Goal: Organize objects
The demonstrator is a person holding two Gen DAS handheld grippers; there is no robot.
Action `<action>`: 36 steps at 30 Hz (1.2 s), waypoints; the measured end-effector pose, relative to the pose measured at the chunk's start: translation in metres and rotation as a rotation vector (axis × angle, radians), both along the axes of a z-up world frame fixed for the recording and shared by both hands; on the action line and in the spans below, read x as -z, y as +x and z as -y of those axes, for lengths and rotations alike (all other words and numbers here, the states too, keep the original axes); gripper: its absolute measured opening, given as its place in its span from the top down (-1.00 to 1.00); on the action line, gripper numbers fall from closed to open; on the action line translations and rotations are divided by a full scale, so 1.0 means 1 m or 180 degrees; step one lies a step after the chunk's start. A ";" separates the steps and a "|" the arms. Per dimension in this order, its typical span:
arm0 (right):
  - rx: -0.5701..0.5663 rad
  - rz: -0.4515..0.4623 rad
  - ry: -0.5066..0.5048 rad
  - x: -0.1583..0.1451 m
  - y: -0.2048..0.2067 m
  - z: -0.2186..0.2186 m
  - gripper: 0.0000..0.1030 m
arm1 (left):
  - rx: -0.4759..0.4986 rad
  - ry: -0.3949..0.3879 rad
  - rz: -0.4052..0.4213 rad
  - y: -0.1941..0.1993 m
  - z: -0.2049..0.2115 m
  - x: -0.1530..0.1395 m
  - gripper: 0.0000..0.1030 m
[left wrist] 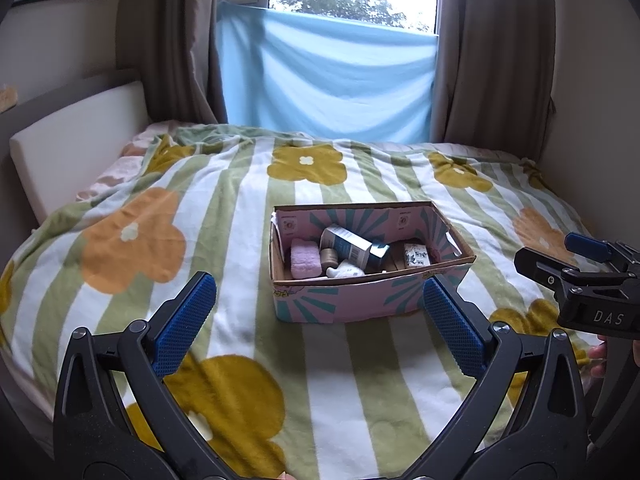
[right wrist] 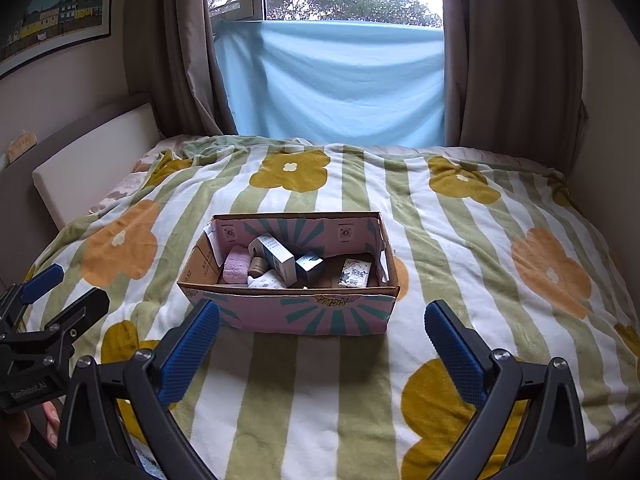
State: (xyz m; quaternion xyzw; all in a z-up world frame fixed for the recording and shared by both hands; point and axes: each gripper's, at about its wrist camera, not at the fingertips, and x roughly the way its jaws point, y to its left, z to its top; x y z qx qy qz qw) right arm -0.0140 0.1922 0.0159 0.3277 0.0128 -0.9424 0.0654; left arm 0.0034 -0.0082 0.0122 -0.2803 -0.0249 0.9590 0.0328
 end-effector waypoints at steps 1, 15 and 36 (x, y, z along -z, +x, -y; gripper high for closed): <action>0.0002 -0.0001 -0.0001 0.000 0.000 0.000 -0.98 | -0.0001 0.0013 -0.0008 0.000 0.001 -0.001 -1.00; -0.0005 -0.0014 0.0007 -0.002 0.002 0.005 -0.98 | -0.0007 0.0013 -0.0017 0.002 0.001 -0.002 -1.00; -0.0008 0.0009 0.0000 0.000 0.001 0.004 -0.98 | 0.0066 0.0037 0.0034 0.000 -0.004 0.006 -1.00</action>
